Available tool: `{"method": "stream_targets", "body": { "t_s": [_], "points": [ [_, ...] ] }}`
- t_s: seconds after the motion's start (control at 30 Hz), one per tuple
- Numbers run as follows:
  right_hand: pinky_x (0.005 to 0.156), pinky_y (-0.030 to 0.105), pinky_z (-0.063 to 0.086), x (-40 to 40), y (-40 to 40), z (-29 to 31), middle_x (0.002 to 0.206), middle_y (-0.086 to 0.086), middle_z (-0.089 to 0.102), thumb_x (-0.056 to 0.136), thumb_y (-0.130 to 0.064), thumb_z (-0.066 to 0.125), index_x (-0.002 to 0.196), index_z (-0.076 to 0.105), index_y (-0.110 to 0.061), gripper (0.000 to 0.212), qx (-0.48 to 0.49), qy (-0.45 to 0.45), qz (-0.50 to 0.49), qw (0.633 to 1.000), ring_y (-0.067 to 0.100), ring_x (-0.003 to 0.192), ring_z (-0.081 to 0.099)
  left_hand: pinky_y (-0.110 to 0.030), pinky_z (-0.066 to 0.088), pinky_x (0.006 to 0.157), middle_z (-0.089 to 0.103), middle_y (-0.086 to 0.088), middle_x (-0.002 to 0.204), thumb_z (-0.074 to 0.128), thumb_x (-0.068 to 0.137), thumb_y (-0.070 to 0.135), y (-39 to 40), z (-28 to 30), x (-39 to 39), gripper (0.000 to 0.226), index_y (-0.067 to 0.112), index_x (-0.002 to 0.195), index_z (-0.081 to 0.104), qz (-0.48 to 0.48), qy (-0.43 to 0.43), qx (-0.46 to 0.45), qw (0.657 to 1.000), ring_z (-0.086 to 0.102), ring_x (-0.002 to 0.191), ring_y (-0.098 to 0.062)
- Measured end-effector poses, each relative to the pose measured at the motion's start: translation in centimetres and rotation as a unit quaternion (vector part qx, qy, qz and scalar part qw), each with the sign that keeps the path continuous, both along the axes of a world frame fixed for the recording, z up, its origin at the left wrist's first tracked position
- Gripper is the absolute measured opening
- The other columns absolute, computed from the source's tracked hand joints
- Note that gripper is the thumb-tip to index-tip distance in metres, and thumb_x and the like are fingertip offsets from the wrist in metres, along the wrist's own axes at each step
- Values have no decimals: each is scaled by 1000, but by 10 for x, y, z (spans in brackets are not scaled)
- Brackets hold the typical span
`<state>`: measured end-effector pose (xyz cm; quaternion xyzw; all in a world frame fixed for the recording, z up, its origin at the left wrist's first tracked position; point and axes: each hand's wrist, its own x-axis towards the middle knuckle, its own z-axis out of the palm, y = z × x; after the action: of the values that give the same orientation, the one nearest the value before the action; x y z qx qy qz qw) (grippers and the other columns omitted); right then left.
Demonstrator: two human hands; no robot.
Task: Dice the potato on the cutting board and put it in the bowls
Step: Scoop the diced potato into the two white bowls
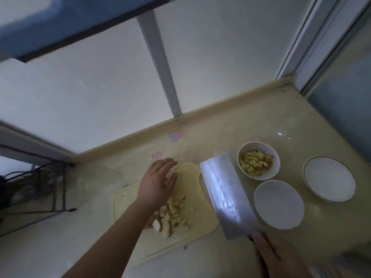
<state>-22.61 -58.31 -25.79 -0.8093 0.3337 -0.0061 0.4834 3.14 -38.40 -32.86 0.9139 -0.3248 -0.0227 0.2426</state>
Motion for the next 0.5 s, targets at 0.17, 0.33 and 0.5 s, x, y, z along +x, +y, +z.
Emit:
{"method": "stream_targets", "body": {
  "t_s": [0.17,0.33,0.5],
  "points": [
    [74,17,44,9,21,-39,77,15,76,98,-32,63,73,76,-11,35,107,94,-6,990,21,75,63,-41,25,120,45,-3,154,35,95,59,50,-22,-25,67,18,146,50,21,70,102,992,36,144,-29],
    [62,4,44,11,29,-64,60,5,71,102,-26,56,66,70,-11,41,110,138,13,984,-2,59,63,-52,37,112,50,-7,148,46,96,54,55,-34,-37,59,14,140,55,-9,57,61,996,39,141,-31],
    [51,8,42,23,36,-66,50,0,70,104,-33,49,63,64,-18,46,87,151,87,981,2,46,64,-50,26,120,39,-3,158,37,94,67,53,-33,-56,74,18,148,46,-35,27,97,994,26,150,-31]
  ]
}}
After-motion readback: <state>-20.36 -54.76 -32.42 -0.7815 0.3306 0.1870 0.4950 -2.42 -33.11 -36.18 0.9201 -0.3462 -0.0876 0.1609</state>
